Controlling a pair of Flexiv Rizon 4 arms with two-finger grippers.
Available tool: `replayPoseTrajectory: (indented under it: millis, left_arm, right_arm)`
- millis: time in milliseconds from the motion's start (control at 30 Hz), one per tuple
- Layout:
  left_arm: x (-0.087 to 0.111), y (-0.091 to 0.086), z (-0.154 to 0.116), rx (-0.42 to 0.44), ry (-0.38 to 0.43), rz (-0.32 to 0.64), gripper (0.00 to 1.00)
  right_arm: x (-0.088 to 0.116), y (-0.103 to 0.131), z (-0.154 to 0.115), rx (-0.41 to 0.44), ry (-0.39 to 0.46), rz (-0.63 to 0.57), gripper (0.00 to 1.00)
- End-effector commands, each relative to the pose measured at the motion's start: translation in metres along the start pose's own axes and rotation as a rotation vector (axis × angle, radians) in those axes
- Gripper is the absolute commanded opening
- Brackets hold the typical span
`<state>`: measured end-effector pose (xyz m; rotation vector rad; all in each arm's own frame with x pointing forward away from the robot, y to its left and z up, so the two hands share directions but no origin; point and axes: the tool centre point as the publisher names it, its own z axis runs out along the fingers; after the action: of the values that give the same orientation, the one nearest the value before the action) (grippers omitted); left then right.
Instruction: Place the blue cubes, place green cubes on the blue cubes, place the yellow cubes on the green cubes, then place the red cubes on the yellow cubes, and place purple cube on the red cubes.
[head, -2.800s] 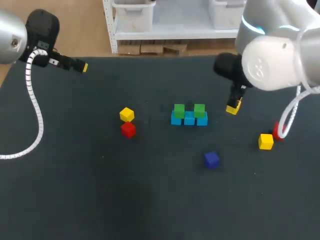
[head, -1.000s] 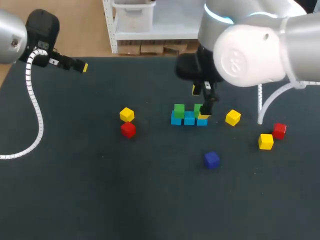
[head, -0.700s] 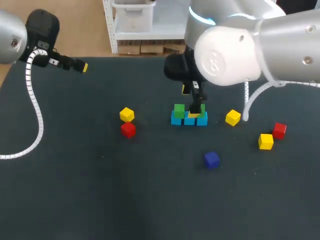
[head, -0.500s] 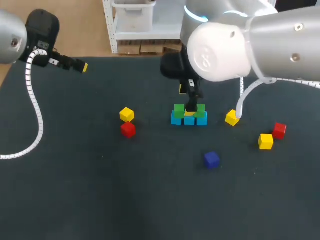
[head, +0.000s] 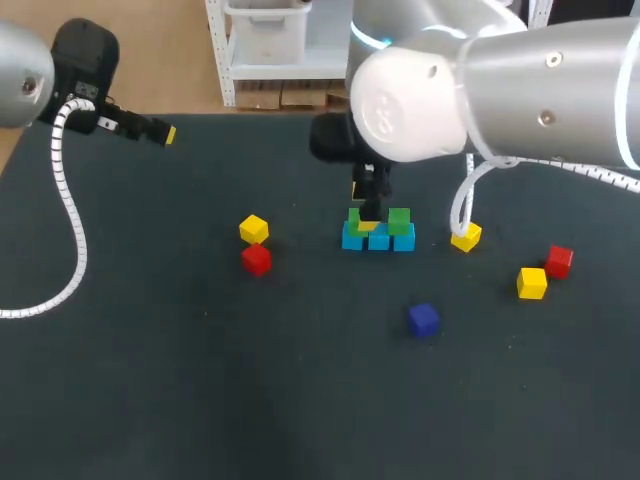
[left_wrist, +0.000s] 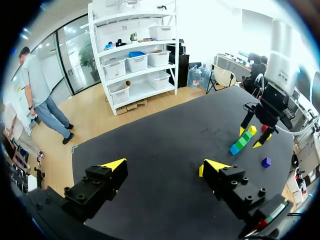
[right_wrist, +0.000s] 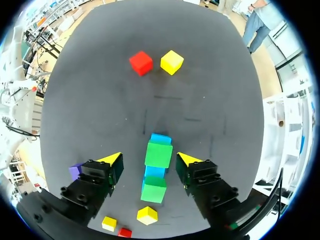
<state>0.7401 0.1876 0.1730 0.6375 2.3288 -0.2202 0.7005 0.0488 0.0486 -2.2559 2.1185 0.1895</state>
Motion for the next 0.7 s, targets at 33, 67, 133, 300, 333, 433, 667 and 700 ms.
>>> replayPoseTrajectory:
  millis: [33, 67, 133, 300, 333, 433, 667, 700]
  left_arm:
    - [0.001, 0.002, 0.0, 0.008, -0.003, 0.002, 1.0]
    - [0.001, 0.002, 0.0, 0.008, -0.003, 0.002, 1.0]
    - [0.001, 0.002, 0.0, 0.008, -0.003, 0.002, 1.0]
    - [0.001, 0.002, 0.0, 0.008, -0.003, 0.002, 1.0]
    - [0.001, 0.002, 0.0, 0.008, -0.003, 0.002, 1.0]
    - [0.001, 0.002, 0.0, 0.008, -0.003, 0.002, 1.0]
    - [0.001, 0.002, 0.0, 0.008, -0.003, 0.002, 1.0]
    - [0.001, 0.002, 0.0, 0.008, -0.003, 0.002, 1.0]
  right_arm:
    - [0.0, -0.004, 0.004, -0.004, -0.003, 0.017, 0.66]
    - [0.0, -0.005, 0.005, -0.006, -0.002, 0.022, 0.65]
    - [0.0, -0.006, 0.006, -0.006, 0.0, 0.03, 0.78]
    - [0.0, -0.005, 0.009, -0.008, 0.005, 0.037, 0.96]
    - [0.0, -0.006, 0.009, -0.008, 0.005, 0.039, 0.95]
    - [-0.001, -0.006, 0.011, -0.01, 0.006, 0.043, 0.89]
    - [-0.001, -0.006, 0.016, -0.015, 0.014, 0.046, 0.56]
    - [-0.001, -0.006, 0.016, -0.016, 0.014, 0.046, 0.51]
